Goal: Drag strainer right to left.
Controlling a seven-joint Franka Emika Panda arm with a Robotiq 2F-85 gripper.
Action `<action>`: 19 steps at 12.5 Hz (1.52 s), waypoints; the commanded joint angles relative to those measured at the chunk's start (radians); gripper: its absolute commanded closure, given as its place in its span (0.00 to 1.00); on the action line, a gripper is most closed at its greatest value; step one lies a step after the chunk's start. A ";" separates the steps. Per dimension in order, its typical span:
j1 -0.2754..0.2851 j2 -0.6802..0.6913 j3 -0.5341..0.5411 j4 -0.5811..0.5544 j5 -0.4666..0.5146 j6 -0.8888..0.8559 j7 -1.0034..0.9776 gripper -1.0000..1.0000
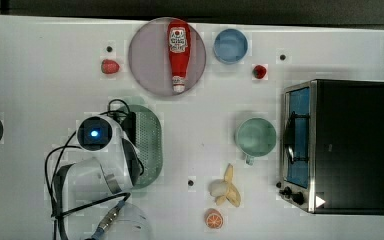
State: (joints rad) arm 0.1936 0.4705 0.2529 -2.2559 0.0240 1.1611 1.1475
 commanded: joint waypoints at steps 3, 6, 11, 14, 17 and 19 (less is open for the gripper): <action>0.083 0.070 0.005 0.131 0.014 -0.029 0.131 0.00; 0.116 0.114 0.005 0.190 0.014 -0.036 0.174 0.00; 0.171 0.163 0.006 0.261 0.015 -0.047 0.211 0.00; 0.206 0.183 0.006 0.299 0.015 -0.047 0.275 0.00; 0.236 0.206 0.006 0.339 0.015 -0.048 0.315 0.00; 0.251 0.224 0.005 0.361 0.015 -0.047 0.315 0.00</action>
State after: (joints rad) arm 0.4351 0.6846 0.2559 -1.8945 0.0494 1.1104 1.4082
